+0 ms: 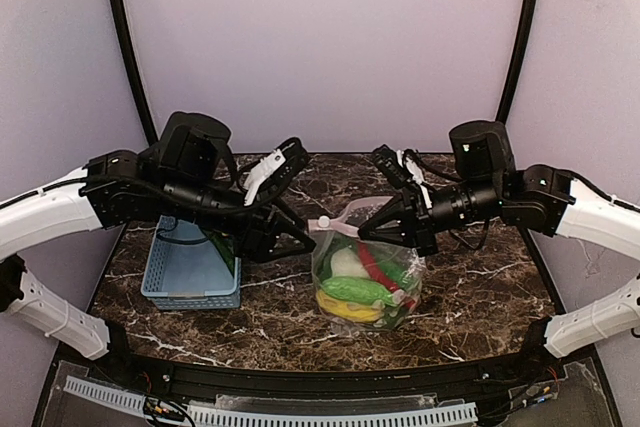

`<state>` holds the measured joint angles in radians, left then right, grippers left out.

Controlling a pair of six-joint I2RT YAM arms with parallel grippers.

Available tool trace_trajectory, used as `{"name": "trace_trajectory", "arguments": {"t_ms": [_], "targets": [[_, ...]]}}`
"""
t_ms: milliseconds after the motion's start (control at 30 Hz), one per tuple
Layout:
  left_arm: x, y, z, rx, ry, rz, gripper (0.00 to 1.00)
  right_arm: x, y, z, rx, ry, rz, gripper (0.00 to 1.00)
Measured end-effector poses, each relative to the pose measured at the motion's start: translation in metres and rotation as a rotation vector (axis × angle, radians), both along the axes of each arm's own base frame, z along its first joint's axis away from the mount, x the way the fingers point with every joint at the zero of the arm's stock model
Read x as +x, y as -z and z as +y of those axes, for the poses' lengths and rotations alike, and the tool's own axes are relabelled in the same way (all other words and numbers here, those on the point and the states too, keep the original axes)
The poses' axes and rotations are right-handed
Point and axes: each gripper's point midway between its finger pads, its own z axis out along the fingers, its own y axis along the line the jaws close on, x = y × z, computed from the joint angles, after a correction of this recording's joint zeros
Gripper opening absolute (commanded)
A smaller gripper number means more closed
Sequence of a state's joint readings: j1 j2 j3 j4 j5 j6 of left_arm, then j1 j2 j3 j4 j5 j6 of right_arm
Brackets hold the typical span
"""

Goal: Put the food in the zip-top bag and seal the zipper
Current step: Pass from the left arm to the right, then pass from the right arm to the left

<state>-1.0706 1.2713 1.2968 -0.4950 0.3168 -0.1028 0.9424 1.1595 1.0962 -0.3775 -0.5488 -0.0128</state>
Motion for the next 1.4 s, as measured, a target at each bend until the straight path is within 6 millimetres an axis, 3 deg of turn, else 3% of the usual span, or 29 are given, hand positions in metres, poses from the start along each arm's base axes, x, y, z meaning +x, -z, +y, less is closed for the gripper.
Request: {"name": "trace_trajectory", "arguments": {"t_ms": [200,500,900,1067,1333,1400], "targets": [[0.007,0.006,-0.008,0.0,-0.026,0.014,0.48,0.001,-0.001,0.001,0.005,0.006,0.014,0.0],[0.027,0.013,-0.004,-0.009,-0.085,0.049,0.5,0.0,-0.001,0.002,0.009,0.004,0.028,0.0],[0.029,0.016,-0.005,-0.058,-0.065,0.125,0.25,-0.002,-0.002,0.002,0.011,-0.002,0.032,0.0],[0.025,0.012,-0.008,-0.081,-0.037,0.136,0.2,-0.002,-0.002,0.002,0.011,-0.002,0.032,0.0],[0.026,0.008,-0.009,-0.099,-0.032,0.143,0.02,-0.003,-0.002,0.002,0.012,-0.007,0.034,0.0],[0.026,0.008,-0.009,-0.099,-0.031,0.145,0.01,-0.003,-0.002,0.002,0.012,-0.008,0.034,0.0]]}}
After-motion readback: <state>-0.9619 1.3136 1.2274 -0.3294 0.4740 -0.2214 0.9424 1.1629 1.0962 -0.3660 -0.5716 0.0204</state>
